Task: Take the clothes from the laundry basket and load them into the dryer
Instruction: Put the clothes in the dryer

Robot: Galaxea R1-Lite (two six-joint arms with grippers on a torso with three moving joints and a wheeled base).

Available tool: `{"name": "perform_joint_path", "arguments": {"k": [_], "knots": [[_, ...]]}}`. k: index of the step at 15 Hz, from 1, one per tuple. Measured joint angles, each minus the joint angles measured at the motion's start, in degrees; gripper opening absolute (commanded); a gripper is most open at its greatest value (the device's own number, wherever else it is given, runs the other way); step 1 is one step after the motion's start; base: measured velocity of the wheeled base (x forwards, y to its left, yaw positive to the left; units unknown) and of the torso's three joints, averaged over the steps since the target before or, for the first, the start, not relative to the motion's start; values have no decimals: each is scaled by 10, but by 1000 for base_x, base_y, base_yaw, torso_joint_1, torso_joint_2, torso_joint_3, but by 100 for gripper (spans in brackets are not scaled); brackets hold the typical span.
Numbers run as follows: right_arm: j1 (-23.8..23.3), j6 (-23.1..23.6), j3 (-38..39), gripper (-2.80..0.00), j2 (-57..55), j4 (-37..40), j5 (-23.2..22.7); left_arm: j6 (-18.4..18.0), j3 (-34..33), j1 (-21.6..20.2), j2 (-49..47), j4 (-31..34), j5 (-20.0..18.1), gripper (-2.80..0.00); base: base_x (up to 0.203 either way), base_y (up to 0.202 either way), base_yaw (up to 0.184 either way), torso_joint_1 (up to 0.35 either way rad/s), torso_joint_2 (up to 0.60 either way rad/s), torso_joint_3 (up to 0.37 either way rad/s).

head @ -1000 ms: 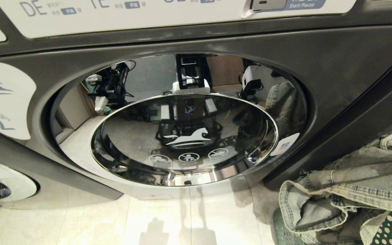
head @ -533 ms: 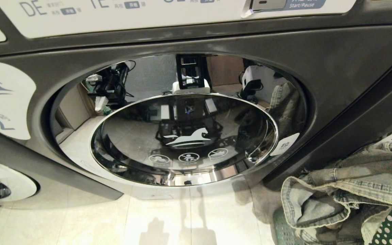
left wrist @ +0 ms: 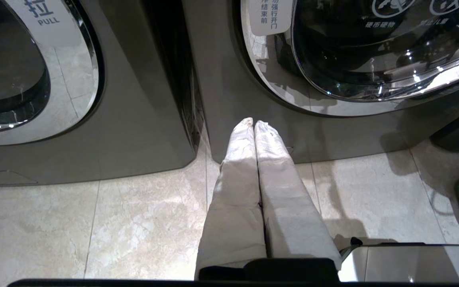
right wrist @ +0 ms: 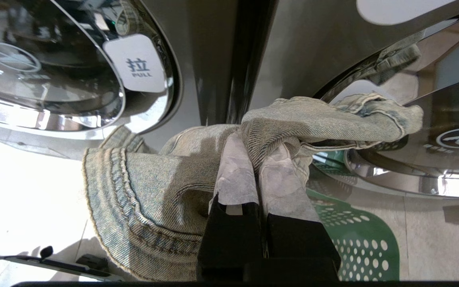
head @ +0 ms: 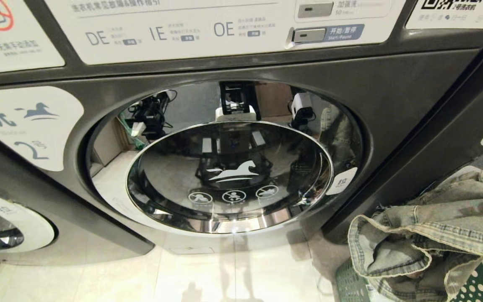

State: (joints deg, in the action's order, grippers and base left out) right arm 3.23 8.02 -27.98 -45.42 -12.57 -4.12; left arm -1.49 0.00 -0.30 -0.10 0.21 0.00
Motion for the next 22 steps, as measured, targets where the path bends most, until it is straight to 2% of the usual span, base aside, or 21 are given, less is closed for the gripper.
{"name": "perform_joint_path", "arguments": {"k": [6,9,14,17,22], "knots": [[4,9,-10,-280,-8,22,0,-2,0,0,0,0,-1,-280,0,0,0,2,3,202],[5,40,-15,-280,-17,22,-23,-13,0,0,0,0,-2,-280,0,0,0,1,3,202],[4,42,-42,-280,-50,21,-43,-21,0,0,0,0,-4,-280,0,0,0,3,4,200],[4,42,-42,-280,-67,21,-76,-21,0,0,0,1,-5,-280,0,0,0,1,-1,206],[4,47,-38,-280,-86,20,-80,-21,0,0,0,1,-5,-280,0,0,0,2,1,205]]}}
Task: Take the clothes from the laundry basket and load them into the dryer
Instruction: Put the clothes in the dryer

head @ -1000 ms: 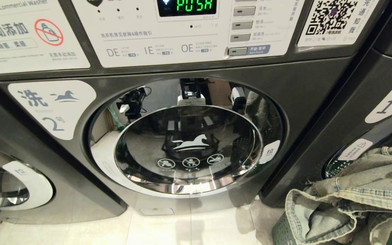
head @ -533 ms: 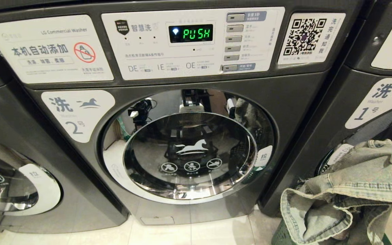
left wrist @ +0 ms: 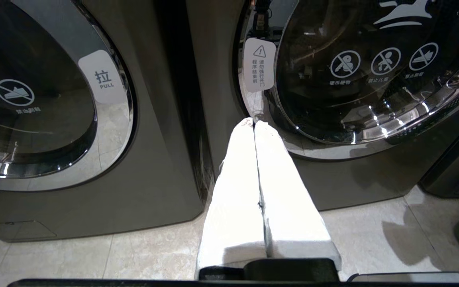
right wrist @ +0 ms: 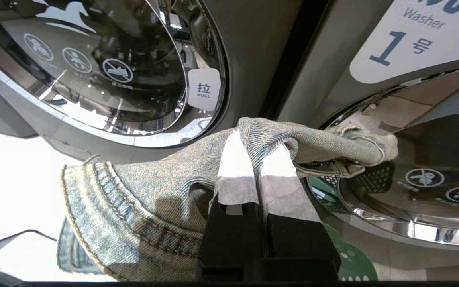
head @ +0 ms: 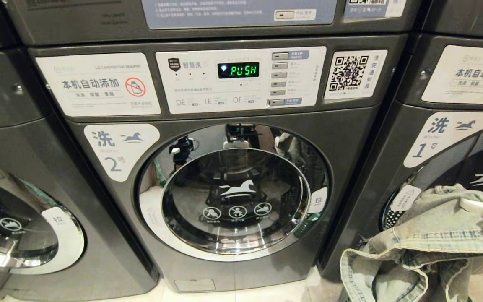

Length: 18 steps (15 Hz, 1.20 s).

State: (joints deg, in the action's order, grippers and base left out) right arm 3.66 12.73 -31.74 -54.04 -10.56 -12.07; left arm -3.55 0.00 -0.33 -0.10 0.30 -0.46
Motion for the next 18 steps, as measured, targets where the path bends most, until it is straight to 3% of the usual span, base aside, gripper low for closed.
{"name": "perform_joint_path", "arguments": {"k": [10,18], "knots": [[-1,3,-4,-280,-32,-1,6,0,0,0,0,0,0,-280,0,0,0,6,-14,57],[-1,13,-14,-280,-44,-2,5,2,0,0,0,0,1,-280,0,0,0,156,-417,-267]]}}
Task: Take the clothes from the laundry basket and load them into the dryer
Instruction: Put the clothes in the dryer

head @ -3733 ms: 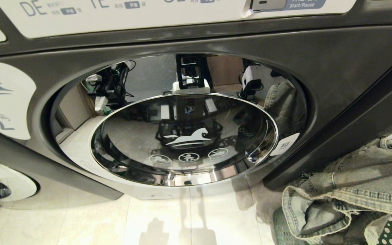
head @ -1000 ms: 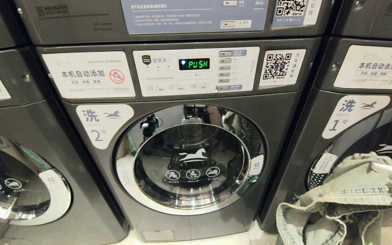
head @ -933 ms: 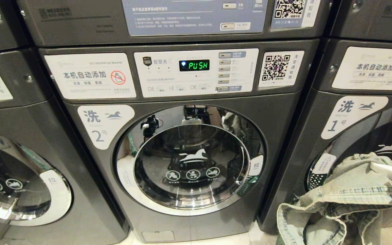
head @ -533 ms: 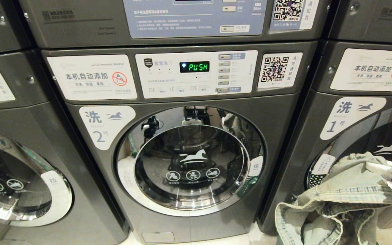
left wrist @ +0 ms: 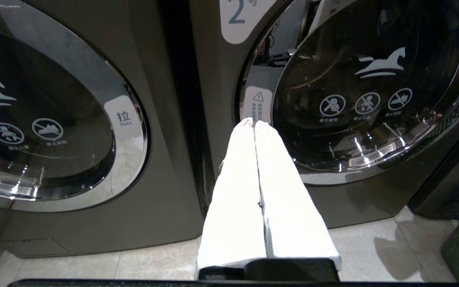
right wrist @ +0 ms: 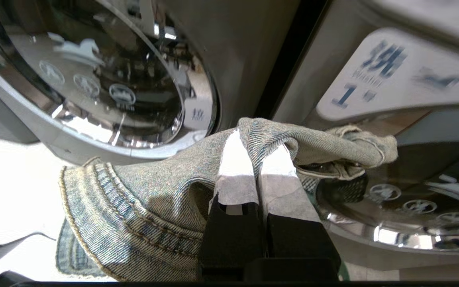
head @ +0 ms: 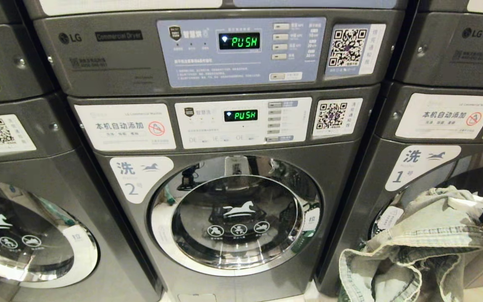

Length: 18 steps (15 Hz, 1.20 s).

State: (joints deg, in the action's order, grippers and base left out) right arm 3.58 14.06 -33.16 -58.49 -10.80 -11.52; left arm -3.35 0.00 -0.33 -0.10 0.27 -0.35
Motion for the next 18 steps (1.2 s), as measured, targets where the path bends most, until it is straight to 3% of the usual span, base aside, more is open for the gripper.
{"name": "perform_joint_path", "arguments": {"k": [11,18], "knots": [[0,2,-46,-280,-32,-6,0,13,0,0,0,0,3,-280,0,0,0,222,-514,-294],[0,30,-48,-280,-69,-66,-1,21,0,0,0,-1,4,-280,0,0,0,266,-583,-319]]}}
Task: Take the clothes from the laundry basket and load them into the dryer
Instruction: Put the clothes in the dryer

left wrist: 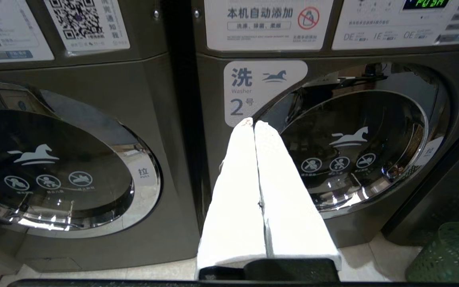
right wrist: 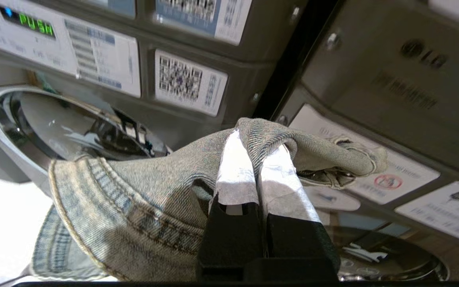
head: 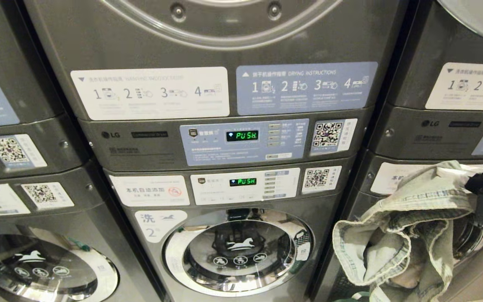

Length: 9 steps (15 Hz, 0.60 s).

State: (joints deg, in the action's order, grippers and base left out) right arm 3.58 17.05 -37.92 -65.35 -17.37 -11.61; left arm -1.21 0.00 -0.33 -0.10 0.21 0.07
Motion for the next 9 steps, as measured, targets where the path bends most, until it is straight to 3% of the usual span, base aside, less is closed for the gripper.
{"name": "perform_joint_path", "arguments": {"k": [9], "knots": [[1,17,10,-280,-9,-6,-2,0,0,0,0,0,-1,-280,0,0,0,183,-378,-199]]}}
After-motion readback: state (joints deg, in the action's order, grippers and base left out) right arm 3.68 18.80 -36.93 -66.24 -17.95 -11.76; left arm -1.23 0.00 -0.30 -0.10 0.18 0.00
